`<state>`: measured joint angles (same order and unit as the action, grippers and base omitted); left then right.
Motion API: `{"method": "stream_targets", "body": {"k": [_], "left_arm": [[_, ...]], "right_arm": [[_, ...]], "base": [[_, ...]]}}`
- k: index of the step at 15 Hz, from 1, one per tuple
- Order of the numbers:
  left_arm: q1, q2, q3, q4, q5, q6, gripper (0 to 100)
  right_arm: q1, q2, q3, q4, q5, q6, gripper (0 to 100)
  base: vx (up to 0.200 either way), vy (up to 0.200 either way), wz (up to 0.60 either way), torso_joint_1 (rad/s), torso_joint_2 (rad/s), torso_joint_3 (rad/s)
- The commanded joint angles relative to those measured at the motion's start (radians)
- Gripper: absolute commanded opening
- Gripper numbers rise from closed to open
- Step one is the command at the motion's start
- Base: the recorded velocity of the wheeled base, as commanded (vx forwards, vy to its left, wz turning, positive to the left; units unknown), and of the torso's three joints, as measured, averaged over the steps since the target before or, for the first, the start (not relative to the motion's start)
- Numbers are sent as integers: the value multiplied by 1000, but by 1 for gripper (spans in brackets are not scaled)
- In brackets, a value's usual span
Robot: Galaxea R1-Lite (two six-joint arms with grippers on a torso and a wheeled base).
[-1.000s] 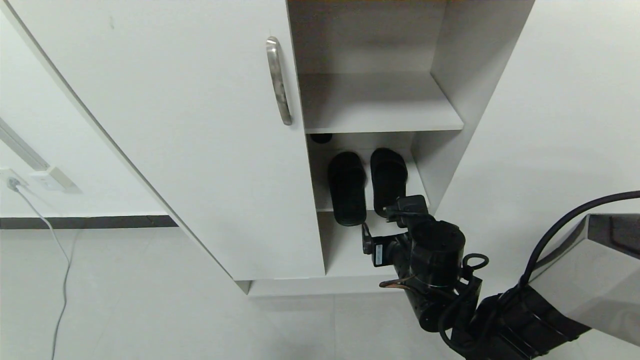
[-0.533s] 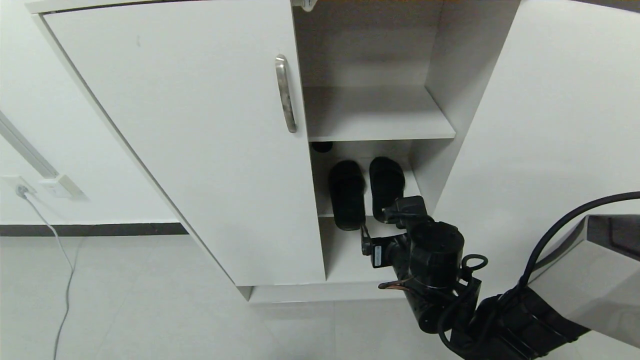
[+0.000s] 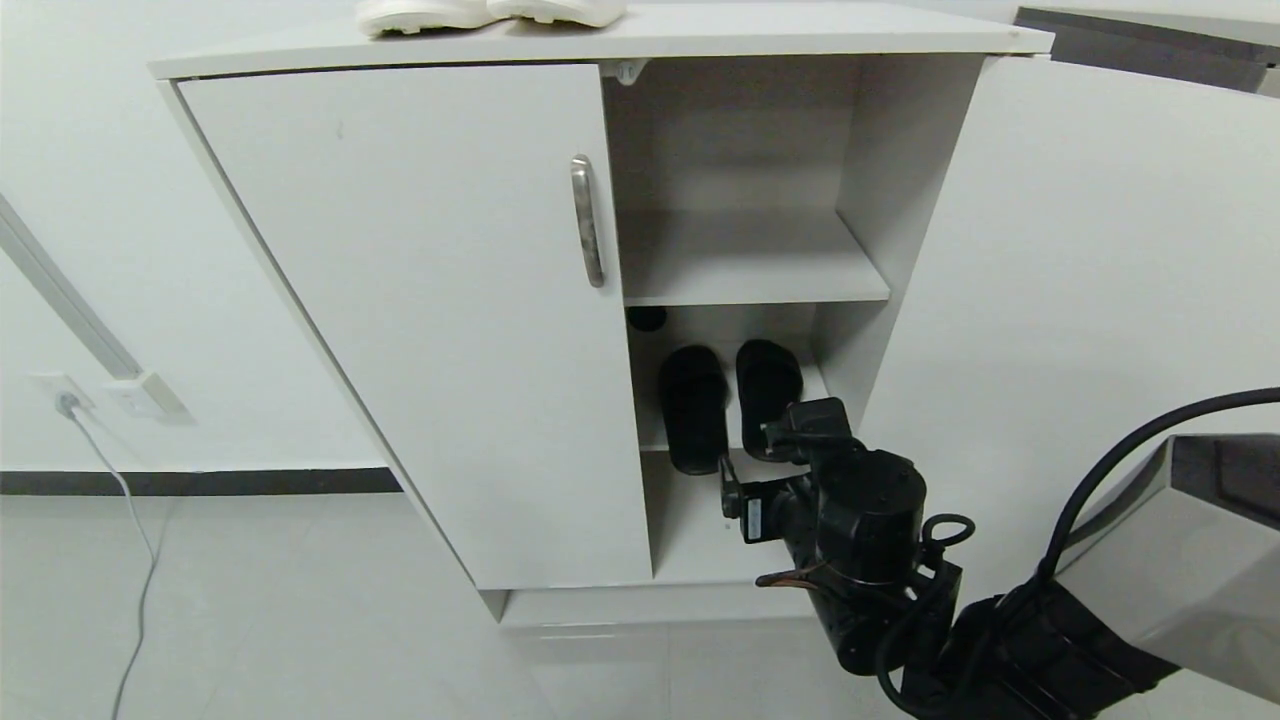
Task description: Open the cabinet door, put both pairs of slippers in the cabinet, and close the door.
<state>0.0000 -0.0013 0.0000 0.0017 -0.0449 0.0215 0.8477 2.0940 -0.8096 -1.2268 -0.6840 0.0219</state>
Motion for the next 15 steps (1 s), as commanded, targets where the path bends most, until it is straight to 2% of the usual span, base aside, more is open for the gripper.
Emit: {"method": "stream_targets", "body": {"k": [1, 7, 15], "left_arm": [[0, 1, 0, 0, 0, -2, 0], [0, 1, 0, 0, 0, -2, 0], [0, 1, 0, 0, 2, -5, 0]], "right_arm": [[1, 4, 4, 0, 1, 0, 100], [4, 4, 9, 0, 1, 0, 100], [18, 4, 20, 0, 1, 0, 100]], "base": [[0, 0, 0, 0, 0, 0], [0, 0, 0, 0, 0, 0], [0, 200, 0, 4, -1, 4]]}}
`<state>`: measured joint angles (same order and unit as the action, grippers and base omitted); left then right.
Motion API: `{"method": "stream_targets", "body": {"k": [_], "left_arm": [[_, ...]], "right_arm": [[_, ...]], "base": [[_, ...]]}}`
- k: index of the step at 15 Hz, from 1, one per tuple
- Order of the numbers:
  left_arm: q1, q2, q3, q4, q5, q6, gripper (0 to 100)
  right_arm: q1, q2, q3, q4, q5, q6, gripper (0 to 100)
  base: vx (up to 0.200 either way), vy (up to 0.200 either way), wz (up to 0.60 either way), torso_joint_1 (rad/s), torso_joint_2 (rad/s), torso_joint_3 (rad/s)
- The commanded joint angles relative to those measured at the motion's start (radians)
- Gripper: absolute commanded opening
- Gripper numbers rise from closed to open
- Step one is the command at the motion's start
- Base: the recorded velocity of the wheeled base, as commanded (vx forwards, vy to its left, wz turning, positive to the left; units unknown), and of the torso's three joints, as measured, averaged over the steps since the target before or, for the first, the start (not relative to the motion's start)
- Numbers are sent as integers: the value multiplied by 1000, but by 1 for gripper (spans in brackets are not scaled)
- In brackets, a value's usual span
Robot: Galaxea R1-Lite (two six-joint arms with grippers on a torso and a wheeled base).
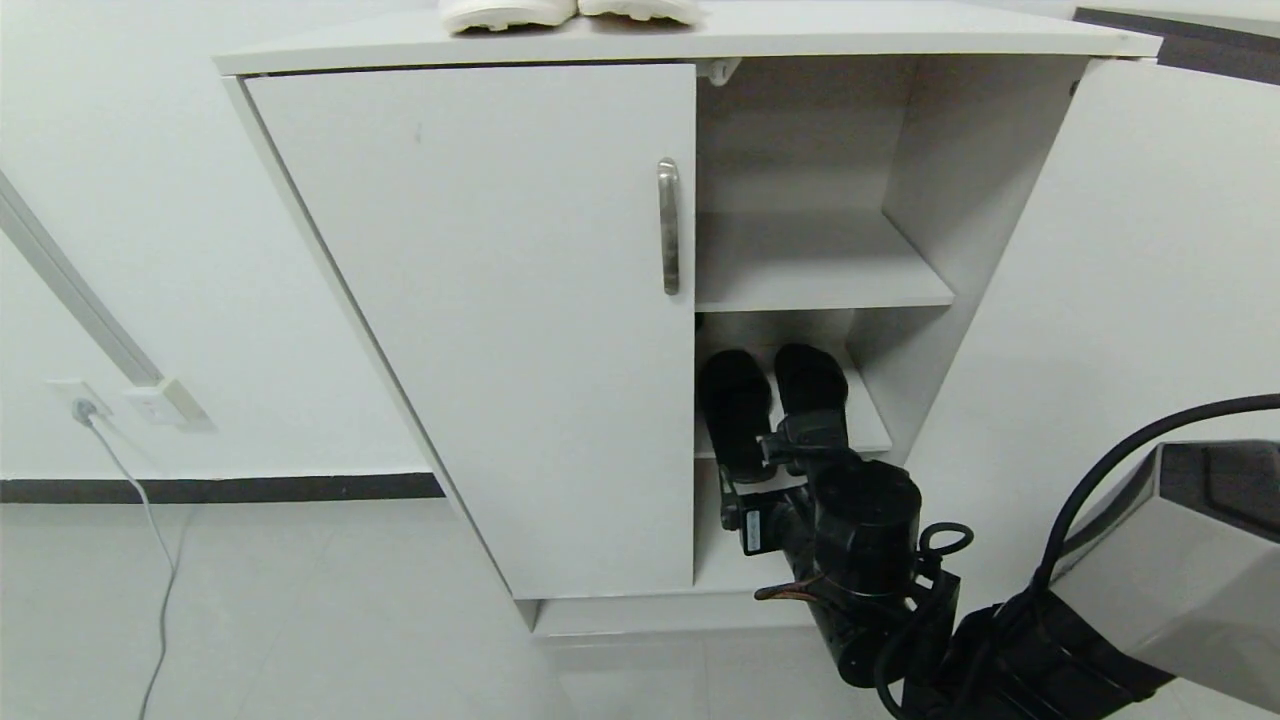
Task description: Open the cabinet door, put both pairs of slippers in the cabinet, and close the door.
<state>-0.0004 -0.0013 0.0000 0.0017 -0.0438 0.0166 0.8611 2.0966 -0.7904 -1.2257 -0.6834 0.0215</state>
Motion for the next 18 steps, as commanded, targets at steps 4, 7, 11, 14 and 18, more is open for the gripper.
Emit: {"method": "stream_targets", "body": {"k": [4, 7, 11, 14, 18], "left_arm": [[0, 1, 0, 0, 1, 0, 0], [0, 1, 0, 0, 4, -3, 0], [0, 1, 0, 0, 7, -7, 0], [0, 1, 0, 0, 7, -7, 0], [0, 1, 0, 0, 7, -9, 0]], "right_arm": [[10, 2, 5, -1, 2, 0, 100], [12, -4, 7, -1, -1, 0, 100], [10, -7, 46, -37, 2, -31, 100], [6, -9, 65, -46, 7, -29, 100], [-20, -10, 97, -100, 35, -68, 100]], "base": [[0, 200, 0, 2, 1, 1], [0, 200, 0, -2, 4, 1], [0, 50, 0, 2, 1, -1], [0, 0, 0, 0, 0, 0], [0, 0, 0, 0, 0, 0]]}}
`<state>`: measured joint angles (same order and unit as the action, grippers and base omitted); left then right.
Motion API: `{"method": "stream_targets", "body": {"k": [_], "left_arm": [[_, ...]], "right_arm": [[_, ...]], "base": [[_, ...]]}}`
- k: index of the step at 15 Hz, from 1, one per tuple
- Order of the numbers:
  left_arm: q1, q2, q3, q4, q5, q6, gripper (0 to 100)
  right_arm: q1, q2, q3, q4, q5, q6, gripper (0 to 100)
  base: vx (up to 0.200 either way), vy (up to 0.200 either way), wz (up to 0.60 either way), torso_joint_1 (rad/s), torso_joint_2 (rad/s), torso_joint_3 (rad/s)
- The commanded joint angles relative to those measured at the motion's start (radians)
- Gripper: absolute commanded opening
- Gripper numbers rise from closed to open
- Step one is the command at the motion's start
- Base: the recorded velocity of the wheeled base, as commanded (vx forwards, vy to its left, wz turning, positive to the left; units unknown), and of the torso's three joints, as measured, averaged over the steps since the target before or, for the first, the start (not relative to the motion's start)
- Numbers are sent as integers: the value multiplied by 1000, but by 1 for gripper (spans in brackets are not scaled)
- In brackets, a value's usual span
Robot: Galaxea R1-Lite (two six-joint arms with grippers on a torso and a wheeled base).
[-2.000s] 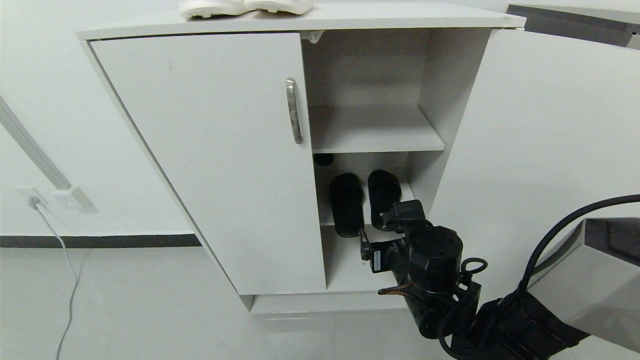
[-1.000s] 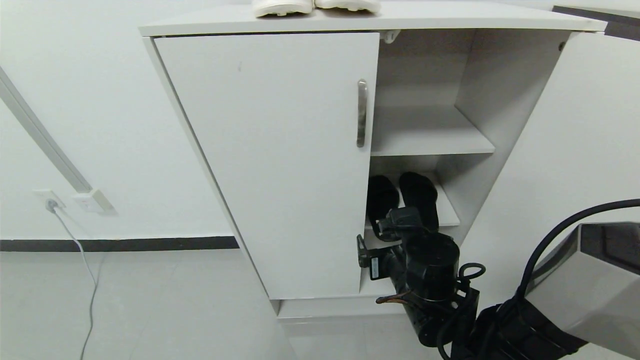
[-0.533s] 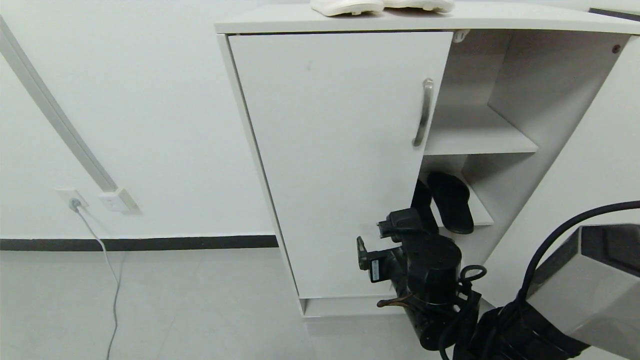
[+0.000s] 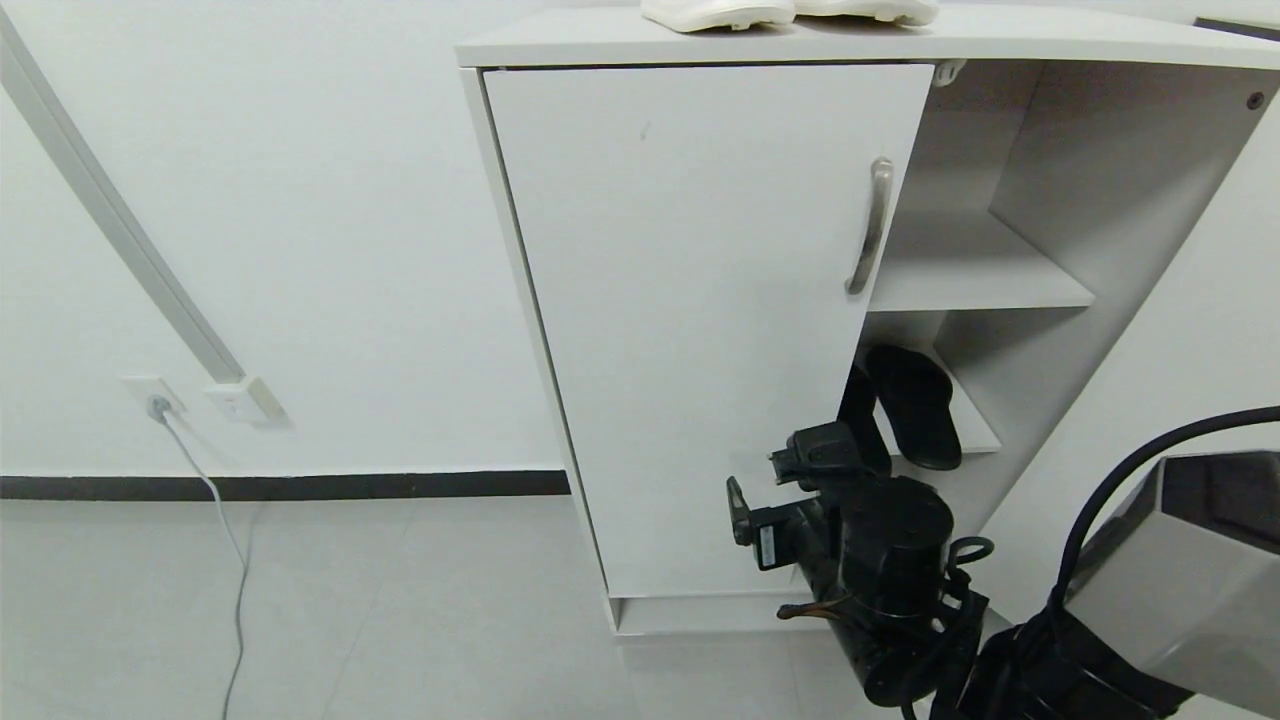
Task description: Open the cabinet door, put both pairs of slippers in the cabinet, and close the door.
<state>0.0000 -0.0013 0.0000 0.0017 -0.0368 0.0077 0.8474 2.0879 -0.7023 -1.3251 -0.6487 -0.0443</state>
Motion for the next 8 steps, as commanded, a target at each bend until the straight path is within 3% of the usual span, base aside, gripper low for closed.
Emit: {"method": "stream_targets", "body": {"k": [1, 8], "left_arm": [[0, 1, 0, 0, 0, 0, 0], [0, 1, 0, 0, 0, 0, 0]], "right_arm": [[-5, 0, 9, -8, 0, -2, 100], [-4, 4, 15, -8, 1, -11, 100]], "base": [[0, 0, 0, 0, 0, 0], [0, 0, 0, 0, 0, 0]]}}
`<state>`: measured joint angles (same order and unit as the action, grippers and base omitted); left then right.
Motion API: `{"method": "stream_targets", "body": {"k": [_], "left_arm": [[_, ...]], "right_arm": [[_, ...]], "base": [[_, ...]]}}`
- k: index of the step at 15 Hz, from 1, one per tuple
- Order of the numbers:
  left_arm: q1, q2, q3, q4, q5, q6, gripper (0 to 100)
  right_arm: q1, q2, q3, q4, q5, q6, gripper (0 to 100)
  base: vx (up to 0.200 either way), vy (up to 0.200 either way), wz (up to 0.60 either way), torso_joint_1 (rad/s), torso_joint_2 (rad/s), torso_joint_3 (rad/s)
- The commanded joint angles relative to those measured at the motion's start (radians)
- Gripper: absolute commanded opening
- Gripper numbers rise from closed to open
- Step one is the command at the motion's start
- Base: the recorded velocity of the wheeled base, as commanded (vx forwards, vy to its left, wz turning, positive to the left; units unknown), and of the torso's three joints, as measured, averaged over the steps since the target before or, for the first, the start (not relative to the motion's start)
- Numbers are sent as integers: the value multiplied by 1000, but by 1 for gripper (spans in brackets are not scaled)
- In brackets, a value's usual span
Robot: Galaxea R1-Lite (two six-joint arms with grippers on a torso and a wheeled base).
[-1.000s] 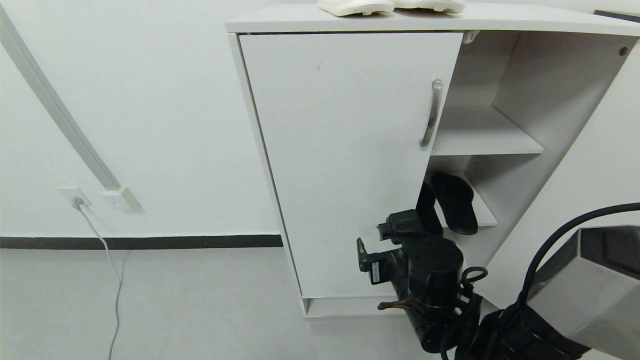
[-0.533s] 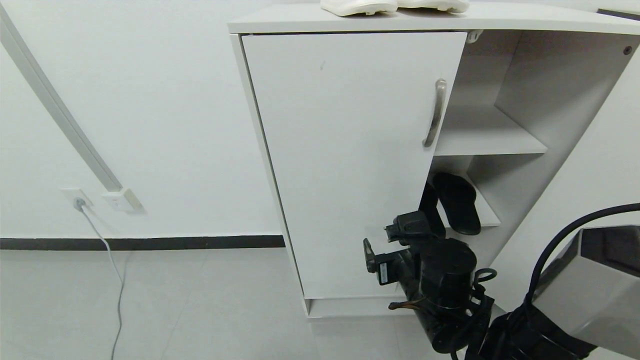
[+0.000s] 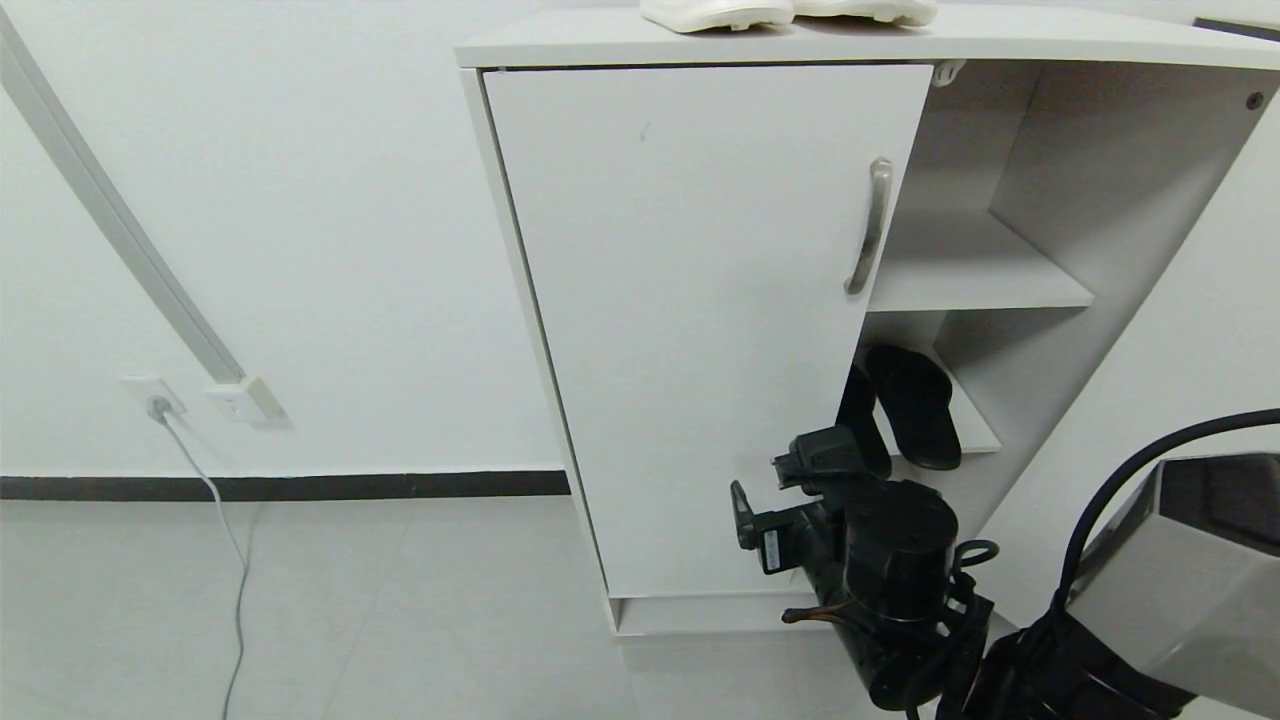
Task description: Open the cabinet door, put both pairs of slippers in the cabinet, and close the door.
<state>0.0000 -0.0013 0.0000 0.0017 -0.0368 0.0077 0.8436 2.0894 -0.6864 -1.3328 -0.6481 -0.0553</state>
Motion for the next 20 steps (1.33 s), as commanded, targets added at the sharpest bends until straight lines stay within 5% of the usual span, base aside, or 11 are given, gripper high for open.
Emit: {"method": "stream_targets", "body": {"k": [1, 20], "left_arm": [[0, 1, 0, 0, 0, 0, 0], [0, 1, 0, 0, 0, 0, 0]], "right_arm": [[0, 3, -1, 0, 1, 0, 100], [0, 3, 1, 1, -1, -9, 100]], "base": [[0, 0, 0, 0, 0, 0], [0, 0, 0, 82, -398, -317]]}}
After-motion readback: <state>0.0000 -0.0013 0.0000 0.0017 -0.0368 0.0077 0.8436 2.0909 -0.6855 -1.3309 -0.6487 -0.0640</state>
